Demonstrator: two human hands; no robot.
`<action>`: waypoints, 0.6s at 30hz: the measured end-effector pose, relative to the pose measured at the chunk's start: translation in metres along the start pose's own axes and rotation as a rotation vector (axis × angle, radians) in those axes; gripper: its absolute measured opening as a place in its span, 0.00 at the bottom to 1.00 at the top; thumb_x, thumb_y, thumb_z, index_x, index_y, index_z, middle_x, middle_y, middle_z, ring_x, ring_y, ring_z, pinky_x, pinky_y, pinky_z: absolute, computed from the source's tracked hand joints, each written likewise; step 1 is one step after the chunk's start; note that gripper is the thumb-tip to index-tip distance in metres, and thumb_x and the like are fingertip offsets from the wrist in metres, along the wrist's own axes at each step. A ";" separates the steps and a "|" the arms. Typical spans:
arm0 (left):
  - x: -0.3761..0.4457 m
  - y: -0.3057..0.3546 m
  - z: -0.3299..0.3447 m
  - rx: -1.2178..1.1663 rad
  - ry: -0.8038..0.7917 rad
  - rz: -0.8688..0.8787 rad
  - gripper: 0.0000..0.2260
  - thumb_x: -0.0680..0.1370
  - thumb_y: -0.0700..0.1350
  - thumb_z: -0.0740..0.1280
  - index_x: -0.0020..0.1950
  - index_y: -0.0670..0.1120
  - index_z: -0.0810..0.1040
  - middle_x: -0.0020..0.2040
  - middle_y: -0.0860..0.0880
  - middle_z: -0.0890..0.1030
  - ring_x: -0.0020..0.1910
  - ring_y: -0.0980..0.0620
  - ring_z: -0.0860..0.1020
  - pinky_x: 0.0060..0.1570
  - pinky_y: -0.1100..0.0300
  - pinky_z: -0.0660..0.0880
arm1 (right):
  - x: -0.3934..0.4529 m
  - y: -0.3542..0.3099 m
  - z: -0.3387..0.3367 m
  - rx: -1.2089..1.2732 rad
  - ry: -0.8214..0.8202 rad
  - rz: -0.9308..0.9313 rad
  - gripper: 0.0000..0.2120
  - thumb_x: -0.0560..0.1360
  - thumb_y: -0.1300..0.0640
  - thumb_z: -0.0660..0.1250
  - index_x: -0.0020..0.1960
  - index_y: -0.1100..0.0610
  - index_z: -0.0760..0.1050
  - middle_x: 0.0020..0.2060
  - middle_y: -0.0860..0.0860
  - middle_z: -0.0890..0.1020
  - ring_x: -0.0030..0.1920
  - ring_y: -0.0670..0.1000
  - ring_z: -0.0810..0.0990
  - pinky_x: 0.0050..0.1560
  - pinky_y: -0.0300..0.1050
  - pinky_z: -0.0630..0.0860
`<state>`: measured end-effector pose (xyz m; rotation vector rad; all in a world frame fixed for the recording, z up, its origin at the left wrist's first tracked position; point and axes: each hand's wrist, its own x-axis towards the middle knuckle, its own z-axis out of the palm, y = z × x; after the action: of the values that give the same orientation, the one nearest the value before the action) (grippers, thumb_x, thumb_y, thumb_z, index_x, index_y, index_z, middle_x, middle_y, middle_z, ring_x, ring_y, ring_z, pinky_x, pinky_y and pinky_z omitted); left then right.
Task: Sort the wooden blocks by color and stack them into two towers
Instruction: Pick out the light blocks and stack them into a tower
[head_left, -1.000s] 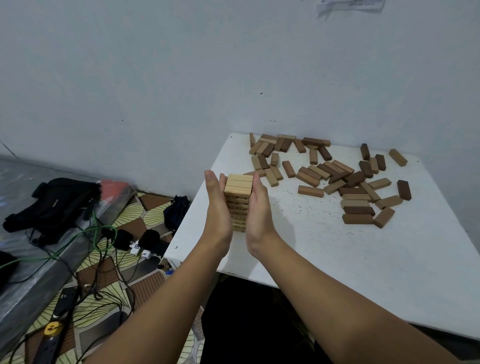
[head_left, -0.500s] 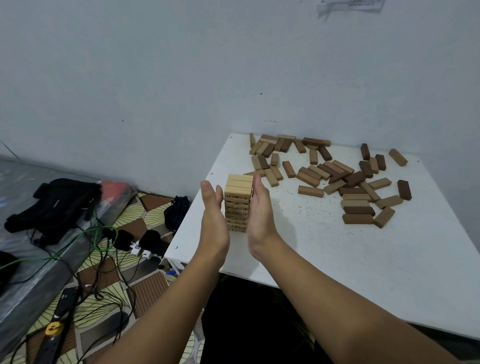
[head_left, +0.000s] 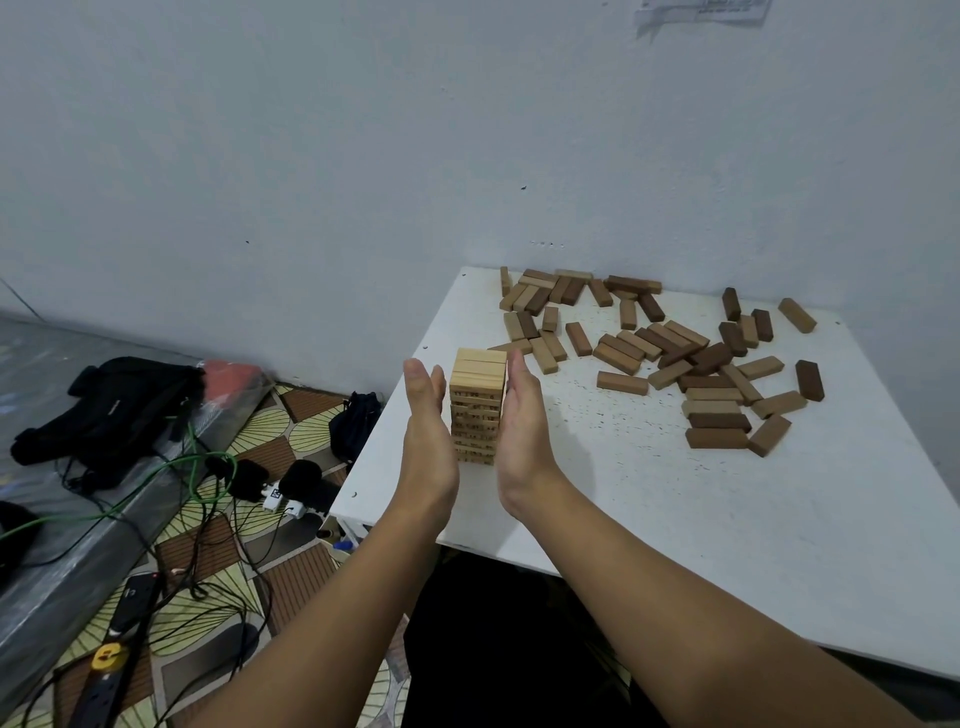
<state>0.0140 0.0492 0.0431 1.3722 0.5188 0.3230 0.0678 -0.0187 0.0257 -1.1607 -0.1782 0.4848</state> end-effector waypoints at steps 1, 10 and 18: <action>0.000 0.003 0.000 -0.019 0.002 0.000 0.51 0.67 0.81 0.44 0.82 0.55 0.64 0.80 0.57 0.67 0.80 0.58 0.61 0.69 0.61 0.55 | -0.001 -0.003 0.000 -0.004 0.006 0.005 0.28 0.85 0.37 0.48 0.80 0.47 0.63 0.67 0.46 0.80 0.65 0.43 0.80 0.65 0.45 0.75; 0.017 -0.012 -0.009 -0.032 -0.118 -0.047 0.47 0.73 0.81 0.38 0.68 0.56 0.82 0.64 0.53 0.84 0.69 0.54 0.78 0.78 0.47 0.61 | -0.012 -0.006 -0.003 0.012 0.019 0.105 0.37 0.87 0.43 0.40 0.40 0.35 0.86 0.42 0.39 0.87 0.45 0.36 0.85 0.60 0.47 0.75; 0.010 -0.017 -0.001 -0.089 -0.129 -0.073 0.39 0.80 0.74 0.39 0.58 0.57 0.86 0.60 0.57 0.86 0.65 0.61 0.79 0.78 0.51 0.62 | -0.015 0.006 0.005 0.044 0.065 0.090 0.30 0.87 0.42 0.42 0.55 0.45 0.84 0.54 0.48 0.87 0.62 0.51 0.81 0.73 0.56 0.70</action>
<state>0.0204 0.0524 0.0250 1.2756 0.4410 0.1944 0.0507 -0.0196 0.0243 -1.1432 -0.0592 0.5270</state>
